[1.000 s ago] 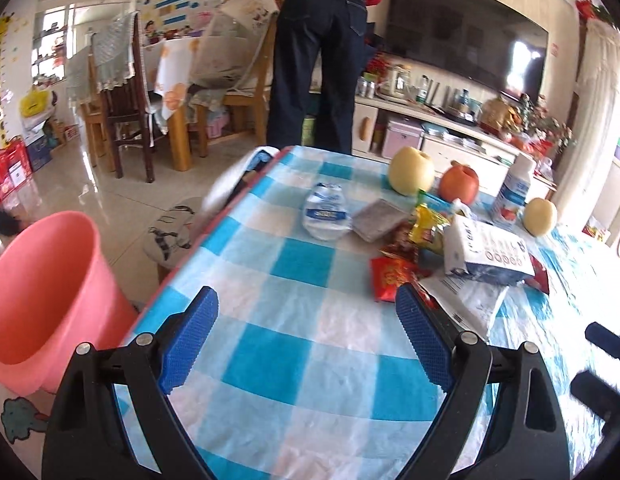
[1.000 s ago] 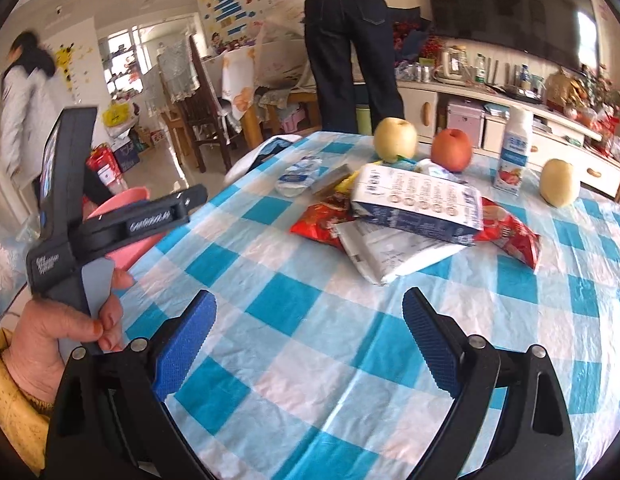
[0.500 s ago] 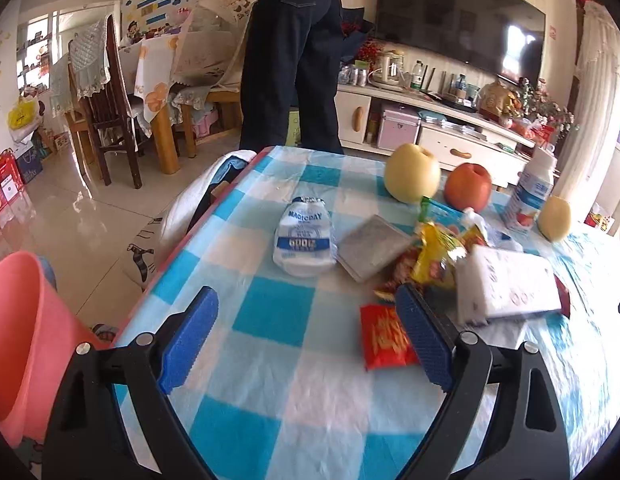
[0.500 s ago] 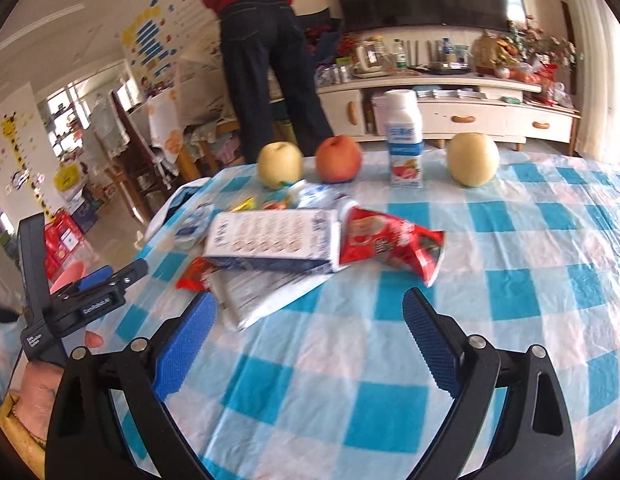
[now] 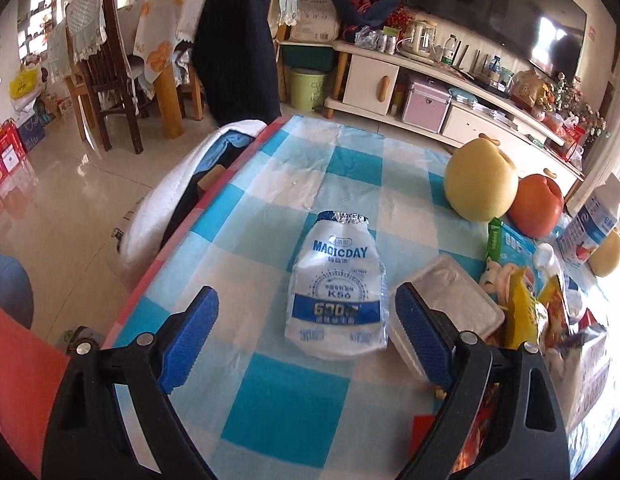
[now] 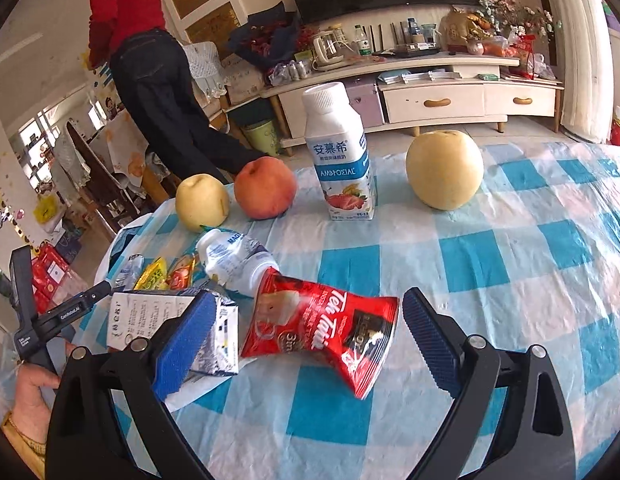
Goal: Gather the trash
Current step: 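Grasp the MAGICDAY pouch with the left gripper while the right gripper grasps the red Teh Tarik sachet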
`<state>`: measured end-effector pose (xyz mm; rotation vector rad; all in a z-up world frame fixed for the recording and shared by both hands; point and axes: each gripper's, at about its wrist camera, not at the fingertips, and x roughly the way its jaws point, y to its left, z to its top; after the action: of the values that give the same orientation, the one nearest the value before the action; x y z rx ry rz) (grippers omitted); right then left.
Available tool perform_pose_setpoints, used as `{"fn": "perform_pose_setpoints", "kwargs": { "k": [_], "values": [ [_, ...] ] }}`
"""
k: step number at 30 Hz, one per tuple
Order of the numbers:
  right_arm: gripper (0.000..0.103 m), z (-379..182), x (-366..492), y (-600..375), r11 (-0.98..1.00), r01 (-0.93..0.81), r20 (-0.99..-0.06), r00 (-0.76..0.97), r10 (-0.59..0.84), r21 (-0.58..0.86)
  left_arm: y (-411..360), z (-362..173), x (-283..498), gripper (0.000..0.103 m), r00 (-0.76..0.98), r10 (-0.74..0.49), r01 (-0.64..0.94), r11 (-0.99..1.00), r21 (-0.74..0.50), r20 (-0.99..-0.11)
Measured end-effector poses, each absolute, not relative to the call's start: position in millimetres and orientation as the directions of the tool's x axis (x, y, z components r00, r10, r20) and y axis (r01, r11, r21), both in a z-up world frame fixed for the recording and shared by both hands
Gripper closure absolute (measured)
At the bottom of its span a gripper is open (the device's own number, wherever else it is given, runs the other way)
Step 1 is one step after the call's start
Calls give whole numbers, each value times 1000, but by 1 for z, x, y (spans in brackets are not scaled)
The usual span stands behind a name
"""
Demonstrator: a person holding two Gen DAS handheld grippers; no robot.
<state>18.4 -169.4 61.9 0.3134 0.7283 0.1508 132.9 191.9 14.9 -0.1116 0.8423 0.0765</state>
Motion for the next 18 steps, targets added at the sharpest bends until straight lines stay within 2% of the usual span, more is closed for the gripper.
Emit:
{"fn": "perform_pose_setpoints", "kwargs": {
  "k": [3, 5, 11, 13, 15, 17, 18],
  "values": [
    [10, 57, 36, -171, 941, -53, -635, 725, 267, 335, 188, 13, 142, 12, 663, -2, -97, 991, -88, -749],
    [19, 52, 48, -168, 941, -72, -646, 710, 280, 329, 185, 12, 149, 12, 658, -7, -84, 993, -83, -753],
    [20, 36, 72, -157, 940, -124, -681, 660, 318, 318, 182, -6, 164, 14, 620, 19, -93, 994, -50, -784],
    [20, 30, 78, -153, 941, -137, -698, 638, 324, 310, 180, -6, 166, 20, 620, 20, -90, 995, -46, -784],
    [20, 23, 81, -150, 941, -146, -716, 617, 328, 306, 177, -5, 166, 36, 629, 27, -93, 995, -41, -777],
    [20, 20, 82, -147, 943, -159, -730, 600, 327, 292, 172, -5, 165, 42, 629, 51, -92, 996, -10, -775],
    [20, 20, 80, -145, 947, -169, -734, 599, 319, 274, 171, -5, 165, 42, 629, 51, -90, 996, -7, -775]
  ]
}}
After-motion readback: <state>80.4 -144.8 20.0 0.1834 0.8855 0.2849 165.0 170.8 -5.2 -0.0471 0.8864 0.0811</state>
